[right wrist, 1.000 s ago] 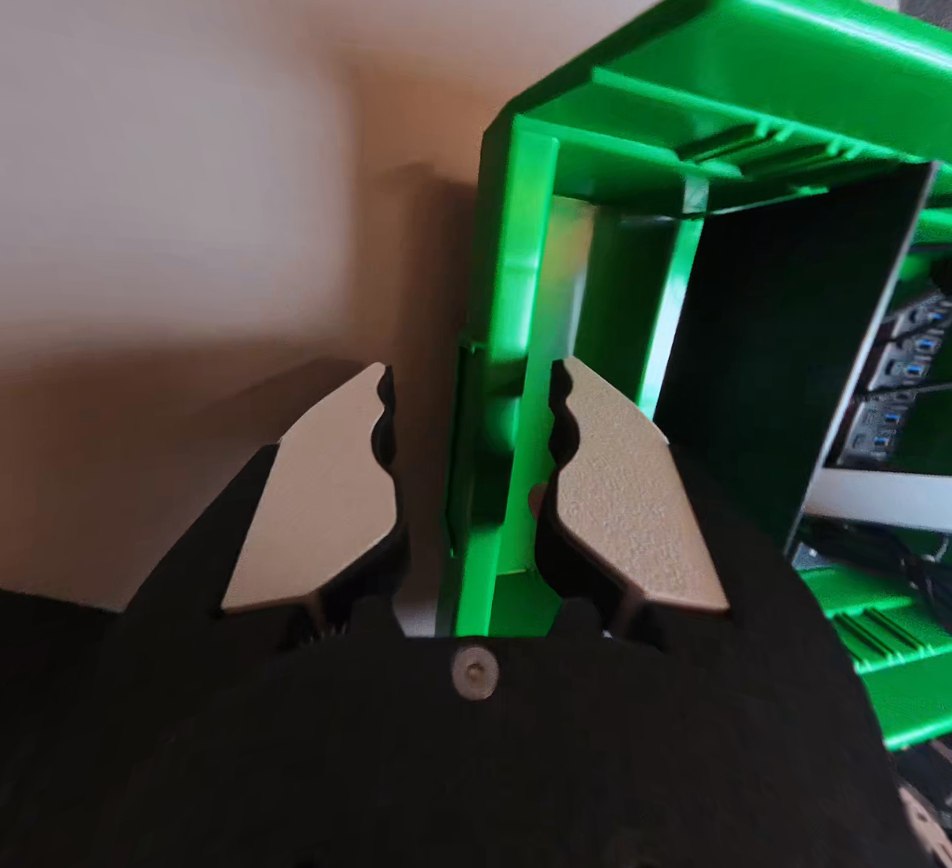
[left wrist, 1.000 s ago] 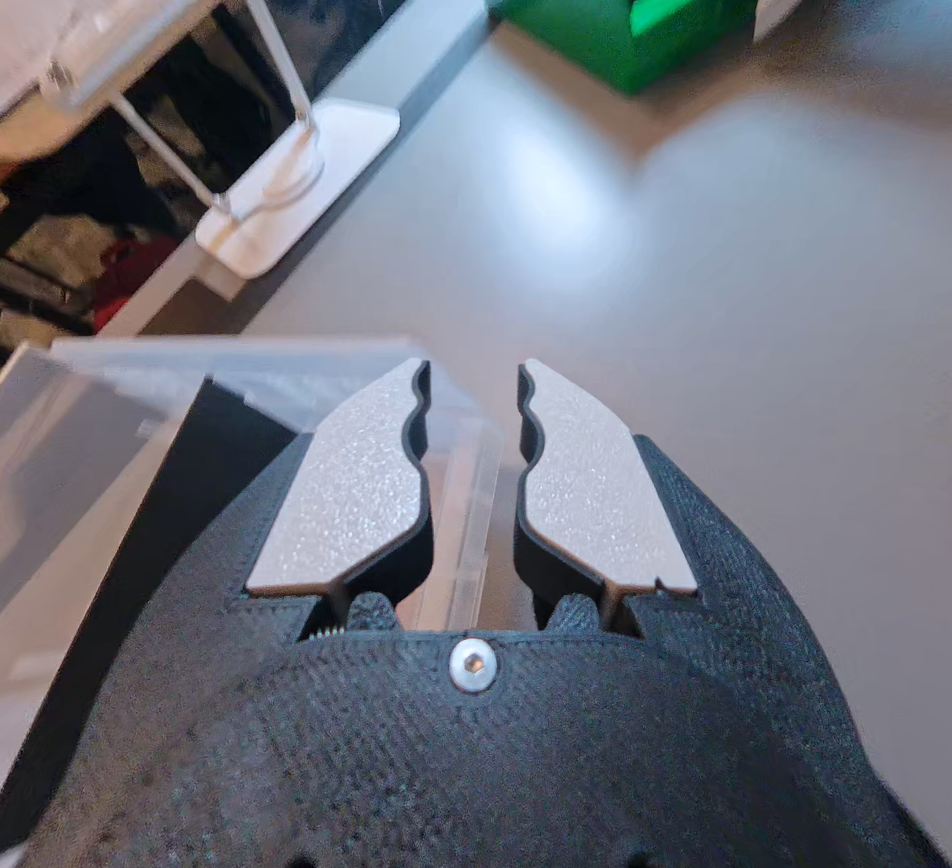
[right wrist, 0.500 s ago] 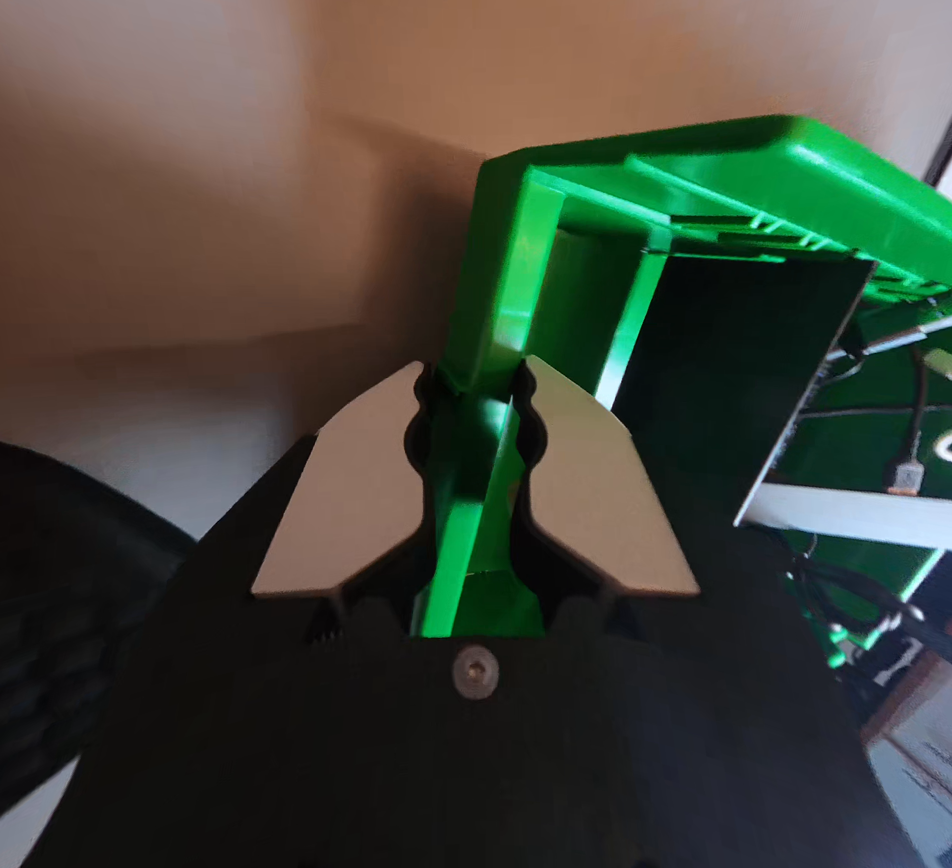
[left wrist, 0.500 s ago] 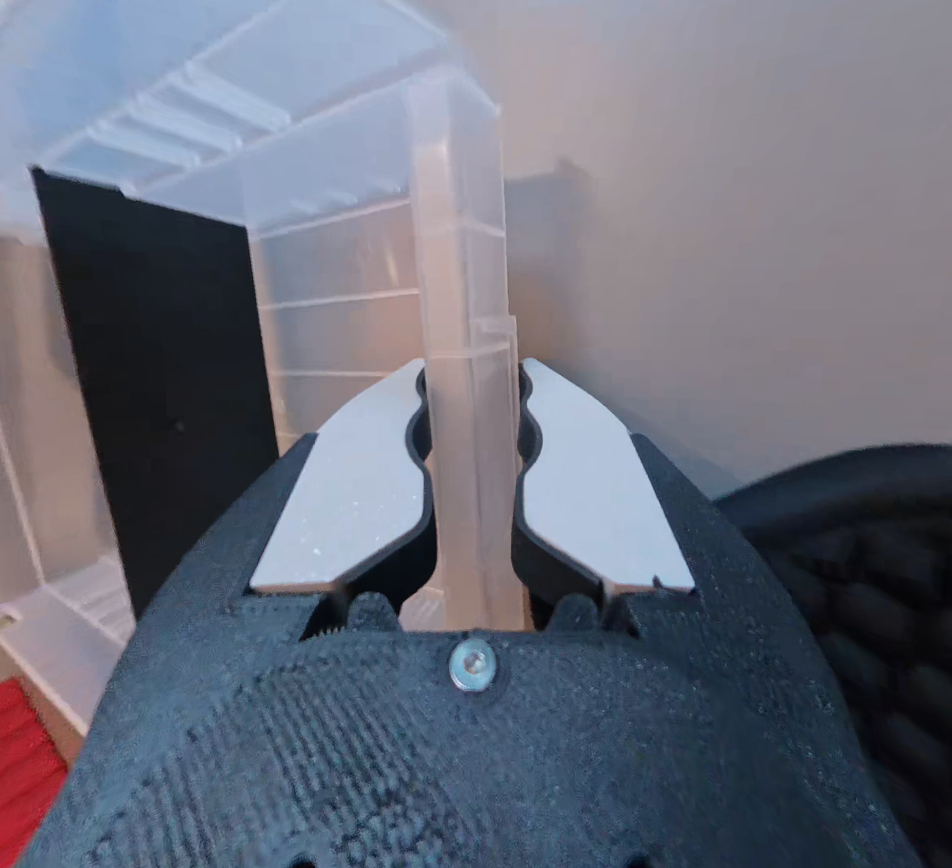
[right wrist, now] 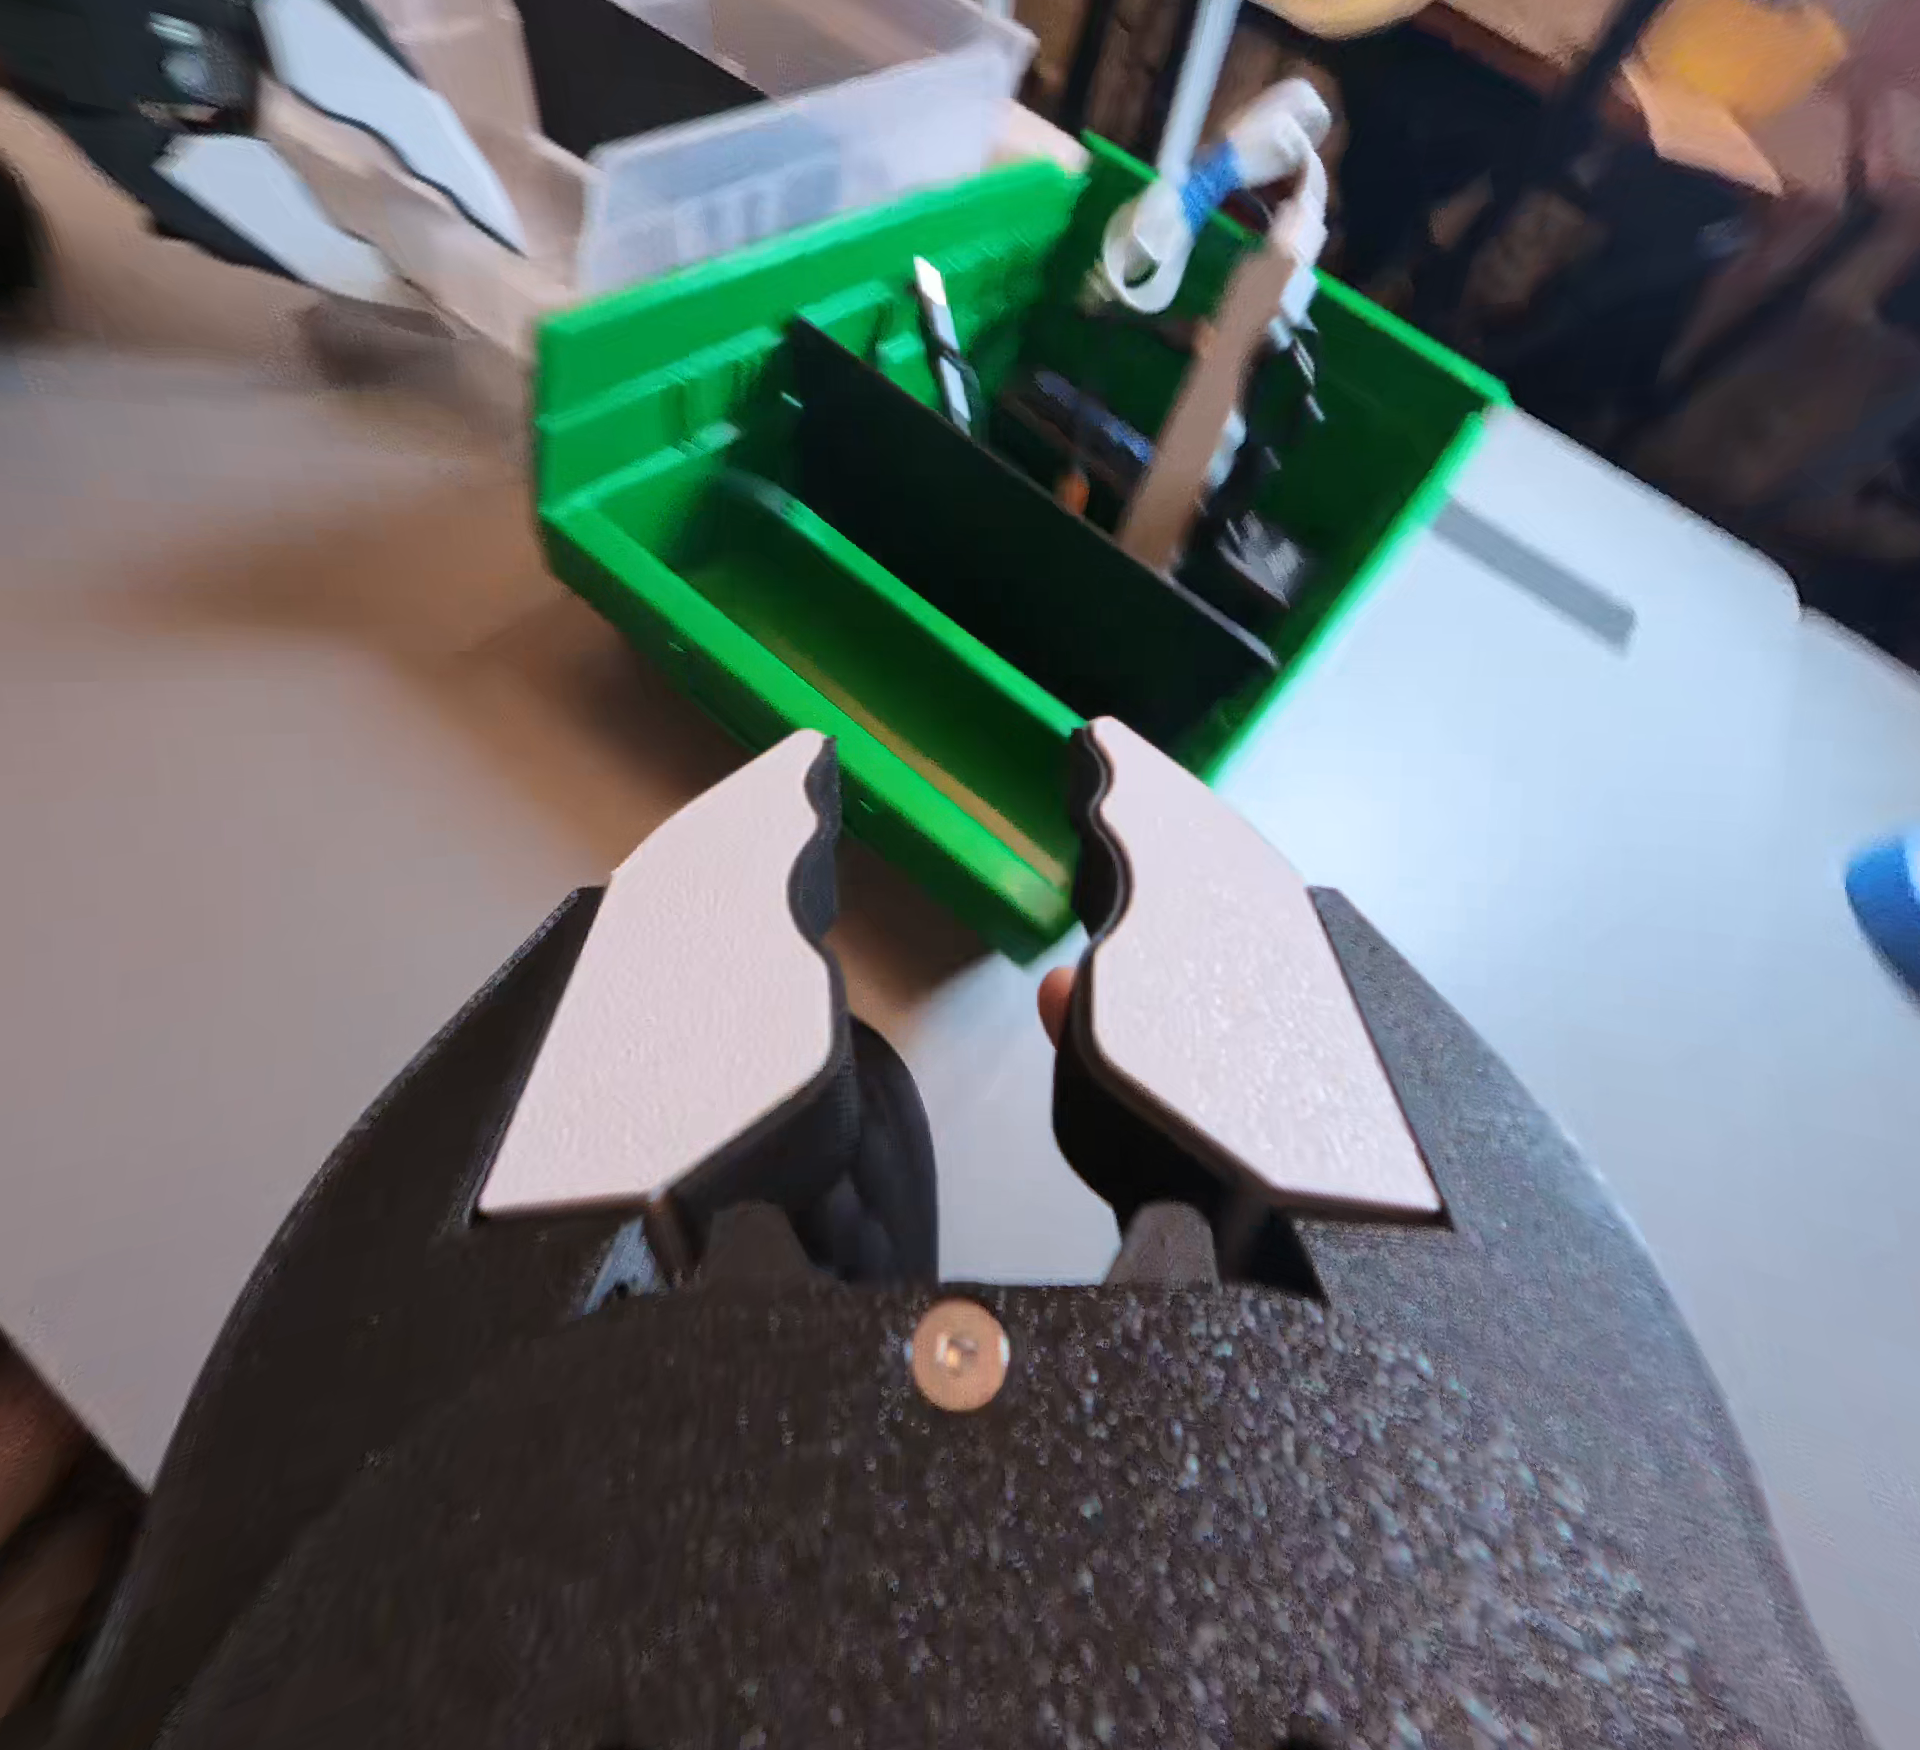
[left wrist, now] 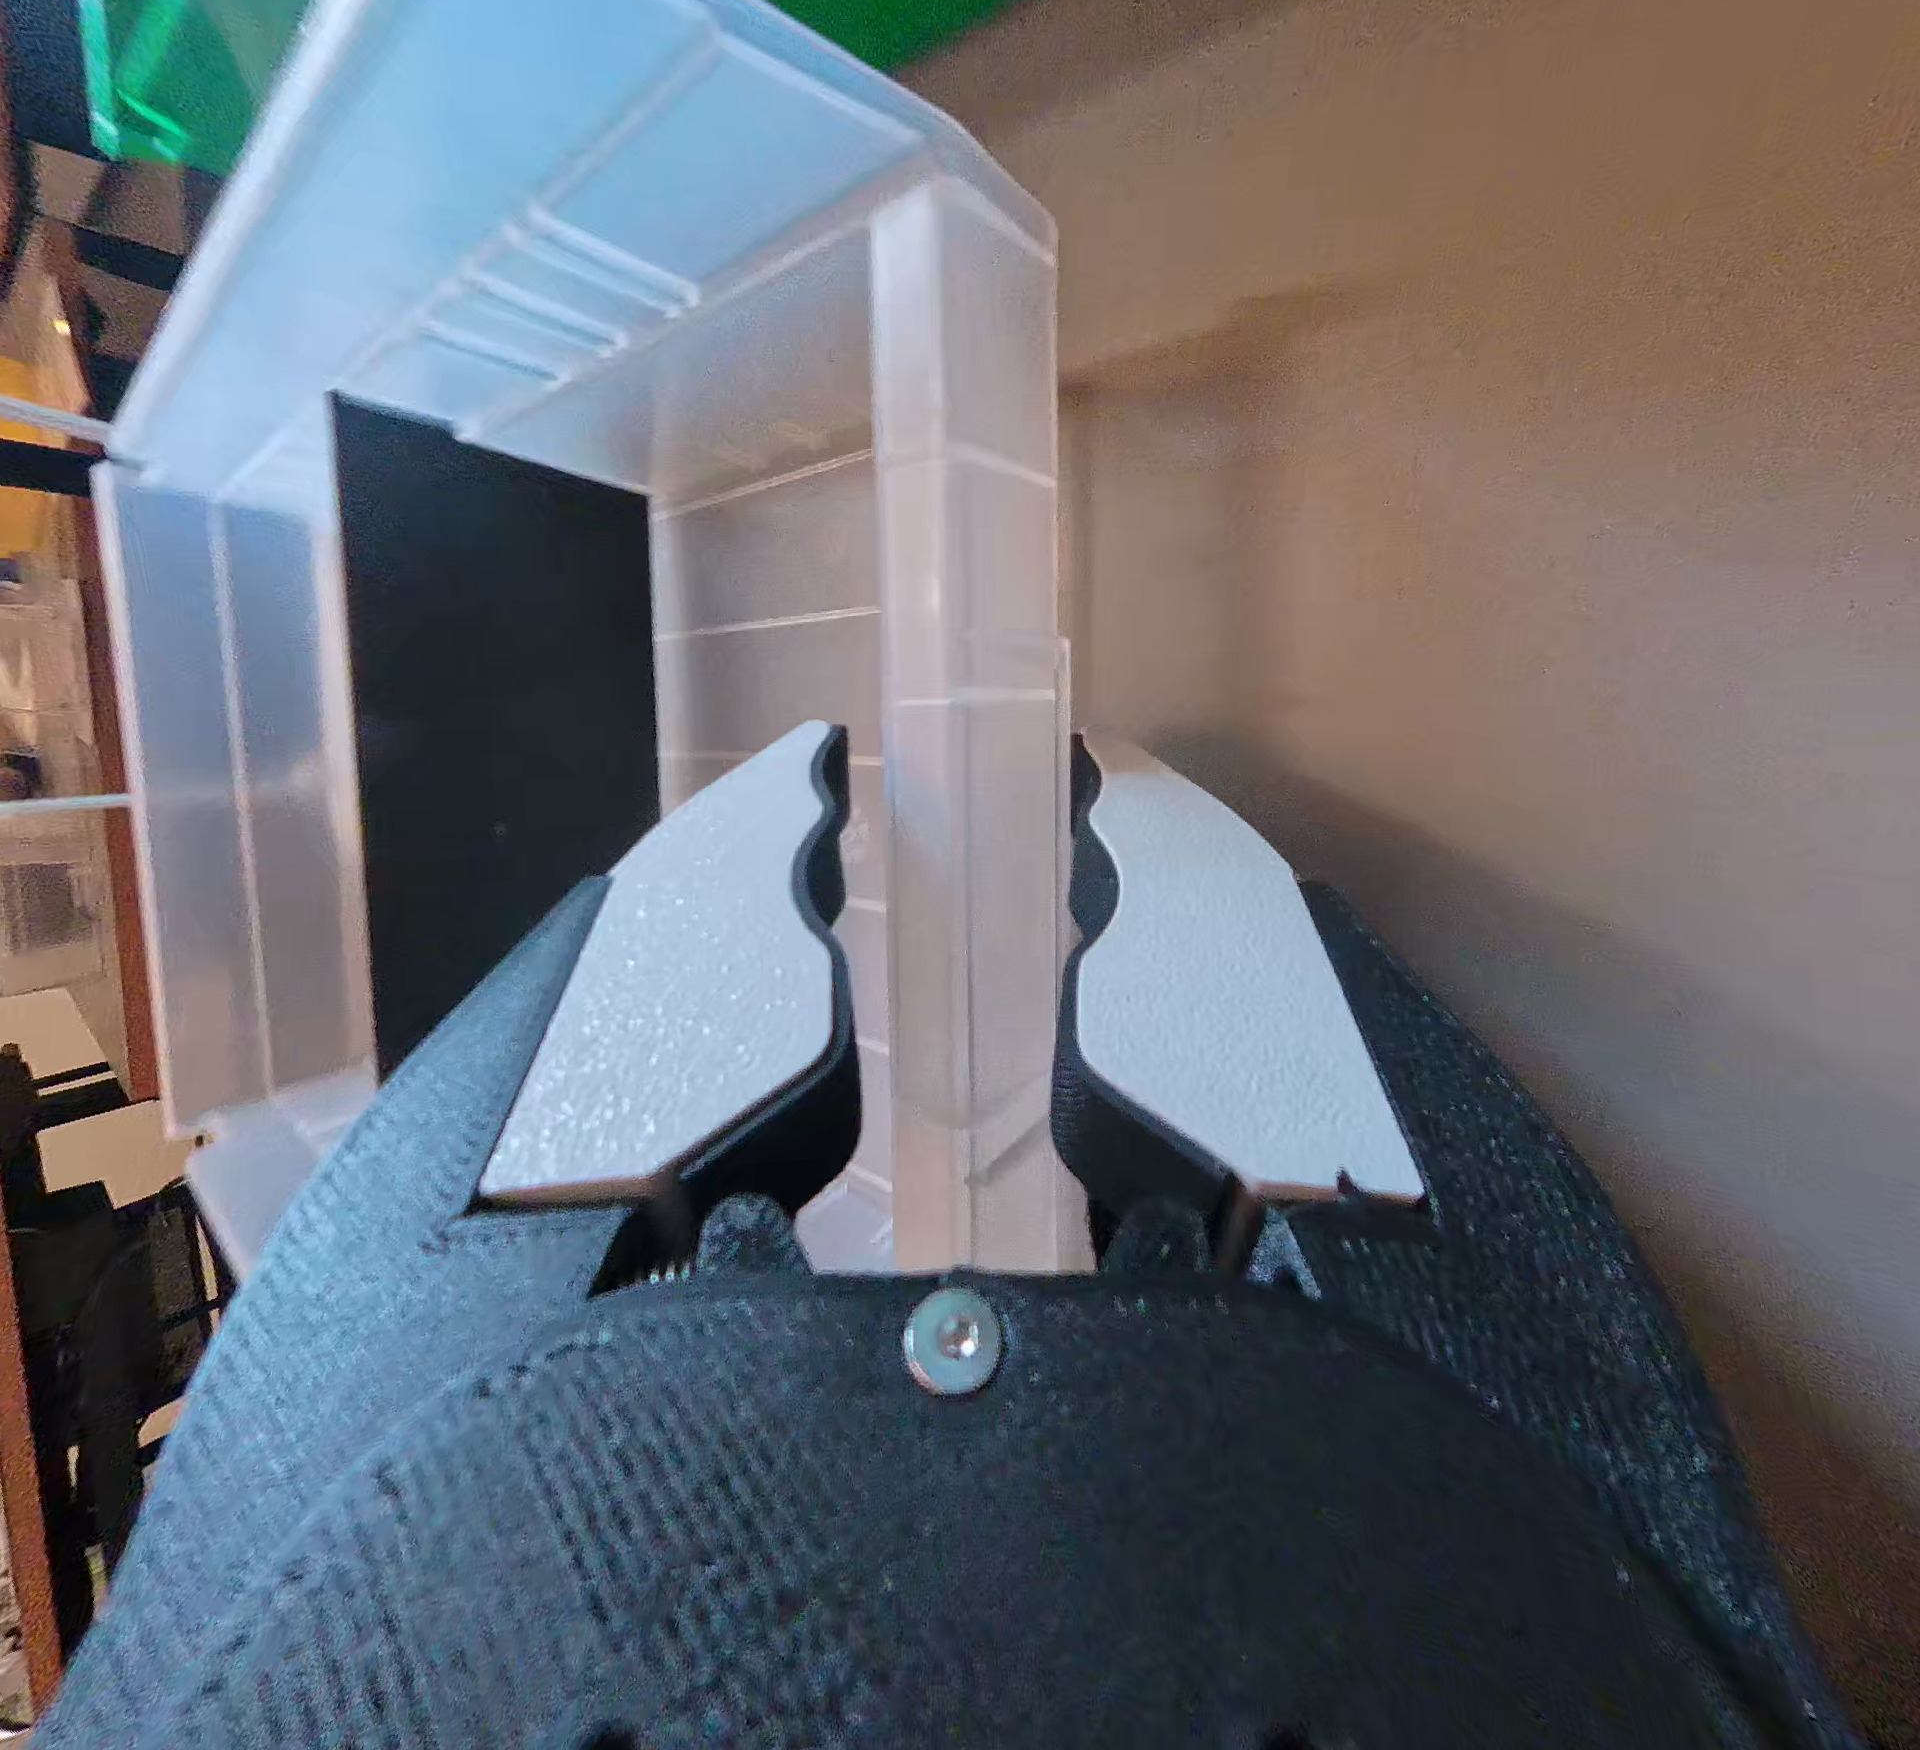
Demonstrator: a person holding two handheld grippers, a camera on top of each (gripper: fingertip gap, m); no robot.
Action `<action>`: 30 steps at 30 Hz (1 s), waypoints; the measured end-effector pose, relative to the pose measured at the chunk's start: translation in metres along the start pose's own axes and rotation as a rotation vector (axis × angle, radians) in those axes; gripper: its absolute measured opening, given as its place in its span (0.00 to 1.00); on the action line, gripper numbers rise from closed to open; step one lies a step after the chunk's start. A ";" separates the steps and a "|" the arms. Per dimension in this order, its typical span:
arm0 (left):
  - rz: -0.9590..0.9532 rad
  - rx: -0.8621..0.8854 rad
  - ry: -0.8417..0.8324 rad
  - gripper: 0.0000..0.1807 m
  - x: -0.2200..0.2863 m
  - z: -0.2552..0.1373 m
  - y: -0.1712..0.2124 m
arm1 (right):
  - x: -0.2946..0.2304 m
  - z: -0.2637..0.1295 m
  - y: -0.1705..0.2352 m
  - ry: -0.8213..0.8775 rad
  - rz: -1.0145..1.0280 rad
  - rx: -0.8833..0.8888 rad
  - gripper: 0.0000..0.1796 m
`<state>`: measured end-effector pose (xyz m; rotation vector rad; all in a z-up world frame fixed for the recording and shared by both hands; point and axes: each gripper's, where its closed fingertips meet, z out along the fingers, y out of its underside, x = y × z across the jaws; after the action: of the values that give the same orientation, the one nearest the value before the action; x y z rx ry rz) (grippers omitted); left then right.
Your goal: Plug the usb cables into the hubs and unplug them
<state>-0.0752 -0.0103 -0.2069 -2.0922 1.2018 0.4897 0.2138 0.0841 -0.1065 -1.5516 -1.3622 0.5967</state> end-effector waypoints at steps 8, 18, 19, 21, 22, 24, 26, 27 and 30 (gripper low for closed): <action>-0.555 0.428 0.027 0.21 0.009 -0.034 -0.123 | 0.038 0.039 0.061 0.009 0.325 -0.096 0.34; -0.887 0.480 0.018 0.24 0.023 0.003 -0.158 | 0.038 0.058 0.055 0.123 0.168 -0.153 0.10; -0.884 0.477 -0.006 0.22 0.024 0.001 -0.155 | 0.031 0.051 0.055 0.141 0.153 -0.151 0.11; -0.879 0.489 -0.019 0.21 0.032 -0.006 -0.155 | 0.018 0.034 0.051 0.181 0.141 -0.122 0.11; -0.872 0.495 -0.024 0.20 0.038 -0.010 -0.158 | 0.013 0.023 0.048 0.212 0.131 -0.106 0.10; -0.791 0.509 -0.091 0.17 0.044 -0.023 -0.165 | 0.004 -0.003 0.039 0.289 0.098 -0.060 0.09; -0.732 0.567 -0.129 0.14 0.043 -0.046 -0.177 | -0.004 -0.032 0.026 0.351 0.056 0.002 0.07; -0.731 0.596 -0.125 0.13 0.041 -0.056 -0.181 | -0.009 -0.043 0.022 0.348 0.058 0.014 0.07; -0.712 0.649 -0.138 0.11 0.038 -0.081 -0.186 | -0.024 -0.059 0.015 0.319 0.023 0.027 0.08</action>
<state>0.1034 -0.0249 -0.1053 -1.7091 0.3853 -0.0881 0.2641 0.0426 -0.0995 -1.5653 -1.0921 0.3606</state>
